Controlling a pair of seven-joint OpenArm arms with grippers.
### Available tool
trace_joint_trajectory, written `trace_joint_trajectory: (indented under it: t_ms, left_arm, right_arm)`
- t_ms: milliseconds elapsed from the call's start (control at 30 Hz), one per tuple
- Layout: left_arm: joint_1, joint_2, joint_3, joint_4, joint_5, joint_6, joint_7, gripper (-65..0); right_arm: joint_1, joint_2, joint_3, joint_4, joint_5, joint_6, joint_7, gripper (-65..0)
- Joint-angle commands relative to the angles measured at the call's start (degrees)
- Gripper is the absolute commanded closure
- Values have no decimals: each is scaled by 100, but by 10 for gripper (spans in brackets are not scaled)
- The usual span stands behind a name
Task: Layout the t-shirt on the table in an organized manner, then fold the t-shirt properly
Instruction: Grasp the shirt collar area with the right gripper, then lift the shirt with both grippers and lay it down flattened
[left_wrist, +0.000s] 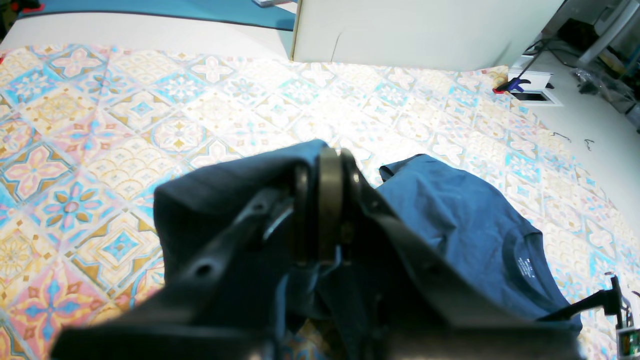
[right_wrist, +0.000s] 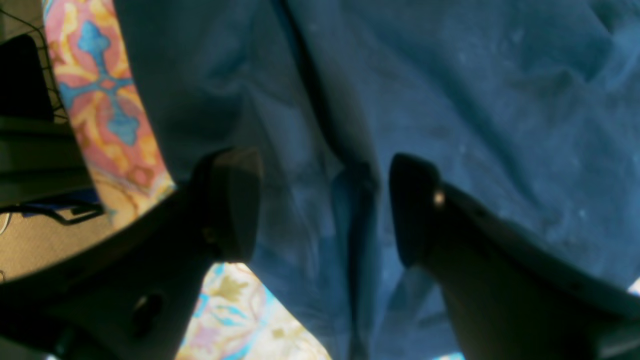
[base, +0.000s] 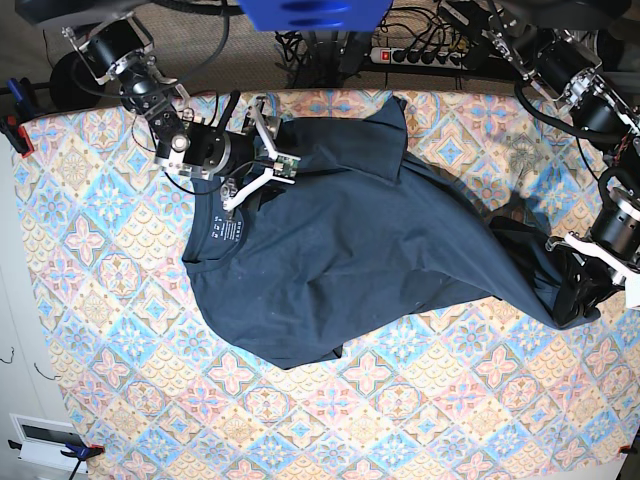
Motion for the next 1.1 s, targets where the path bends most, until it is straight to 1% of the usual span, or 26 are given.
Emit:
trace_joint_trajectory:
  t_ms: [0,133,300,400,433,500,600,633,667,700,733,800,867,967,1000,1067]
  left_arm:
    - [-74,-98,-31,79,-110,-3,-177,0]
    - [-74,-98,-31,79,-110,-3,-177,0]
    - [-100,-98,-31,79,-110,-3,-177,0]
    - [-100,-98,-31,79,-110,-3,-177,0]
    - [-100,-98,-31,79,-110,-3,-177,0]
    - [-100,-98,-31,79,-110,-3,-177,0]
    - [-83,-98,-31,79,-118,-3,-177,0]
    - [-74,-98,-31,79,-127,-3,-177,0]
    - [-65,-98,-31,79,-136,-3,-177,0]
    - [-56,-107,-31,79,-154,-3,-168,0]
    - [-48,-107,-31,79,-162,-3,-168,0]
    - [75,-115,-31,96,-198,-21,-168,0]
    - [234,-212,-31,105,-444,-30,-160,0]
    - [568,-546,-57,105,-998,-30,-1,0]
    - [700,-634,-136,123,-1173,-30,60,0]
    - [1051,-766,-505,193,-1543,-38,174,0]
  right_arm:
    - [76,42,8,90,76,-5,90,-376]
    - [58,42,-10,-68,76,-5,90,-356]
    - [50,33,-18,-604,76,-5,143,-352]
    - [50,33,-18,-692,76,-5,143,-343]
    - [50,33,-18,-684,76,-5,143,-320]
    - [50,33,-18,-640,76,-5,143,-232]
    - [32,42,-10,-631,76,-5,143,-19]
    - [23,42,8,-622,76,-5,134,0]
    - [23,59,17,-569,76,-5,134,0]
    - [14,147,34,-473,85,-5,134,-15]
    - [-38,244,43,-350,94,-5,143,-10]
    - [-188,323,166,-24,102,-5,143,-7]
    - [-487,332,606,301,102,-5,143,-7]
    - [-1120,350,1371,433,102,-5,143,-7]
    - [-1322,350,1608,442,102,-5,143,-7]
    - [-1656,350,2048,486,146,-5,152,-7]
